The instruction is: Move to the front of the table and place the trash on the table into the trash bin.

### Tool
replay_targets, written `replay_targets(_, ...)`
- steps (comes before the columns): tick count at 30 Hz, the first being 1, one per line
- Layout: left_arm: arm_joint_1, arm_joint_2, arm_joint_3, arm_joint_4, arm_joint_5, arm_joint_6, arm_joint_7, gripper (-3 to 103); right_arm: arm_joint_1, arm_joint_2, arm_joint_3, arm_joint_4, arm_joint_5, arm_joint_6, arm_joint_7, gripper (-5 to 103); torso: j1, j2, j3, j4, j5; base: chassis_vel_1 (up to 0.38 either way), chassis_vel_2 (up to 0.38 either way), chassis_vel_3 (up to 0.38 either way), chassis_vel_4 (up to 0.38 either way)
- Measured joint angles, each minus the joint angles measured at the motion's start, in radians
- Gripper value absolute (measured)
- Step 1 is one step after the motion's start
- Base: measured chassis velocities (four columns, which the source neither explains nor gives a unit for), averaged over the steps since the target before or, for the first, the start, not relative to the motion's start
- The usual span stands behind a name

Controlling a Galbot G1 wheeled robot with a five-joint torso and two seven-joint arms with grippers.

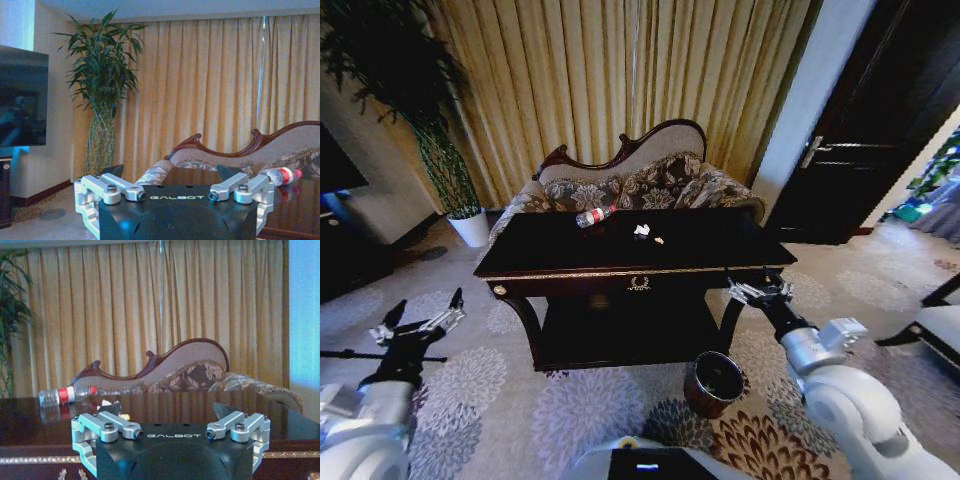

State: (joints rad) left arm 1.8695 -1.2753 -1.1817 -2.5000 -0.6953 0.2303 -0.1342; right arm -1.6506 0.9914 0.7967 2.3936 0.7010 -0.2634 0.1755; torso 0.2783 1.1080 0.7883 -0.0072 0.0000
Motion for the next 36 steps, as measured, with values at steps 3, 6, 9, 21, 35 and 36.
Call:
replay_targets(3, -0.001, 0.003, -0.001, 0.000, -0.001, 0.004, 0.000, 100, 0.006, 0.000, -0.008, -0.009, -0.004, 0.000, -0.004, 100, 0.000, 0.000, 0.000, 0.0001, 0.0000, 0.000, 0.000, 0.000, 0.000)
replay_targets(6, -0.002, 0.003, 0.001, 0.000, -0.001, 0.005, 0.000, 100, 0.008, 0.000, -0.014, -0.013, -0.005, 0.000, -0.006, 100, 0.000, 0.000, 0.000, 0.0001, 0.0000, 0.000, 0.000, 0.000, 0.000)
replay_targets(9, -0.003, 0.001, 0.005, 0.000, -0.002, 0.006, 0.001, 100, 0.009, 0.002, -0.014, -0.015, -0.004, 0.000, -0.006, 100, 0.000, 0.000, 0.000, 0.0002, -0.0001, -0.015, 0.015, 0.019, -0.011)
replay_targets(21, -0.002, -0.003, 0.012, 0.000, -0.001, 0.007, 0.003, 100, 0.011, -0.001, -0.017, -0.016, -0.003, 0.004, -0.016, 100, 0.000, 0.000, 0.000, 0.0000, 0.0000, -0.092, 0.084, 0.089, -0.091)
replay_targets(35, -0.001, -0.010, 0.029, 0.000, -0.001, 0.005, 0.005, 100, 0.011, -0.001, -0.018, -0.016, -0.003, 0.005, -0.035, 100, 0.000, 0.000, 0.000, 0.0000, 0.0000, -0.113, 0.115, 0.106, -0.108)
replay_targets(36, -0.001, -0.010, 0.029, 0.000, -0.001, 0.005, 0.005, 100, 0.011, -0.001, -0.018, -0.016, -0.002, 0.006, -0.035, 100, 0.000, 0.000, 0.000, 0.0000, 0.0000, -0.095, 0.120, 0.128, -0.094)
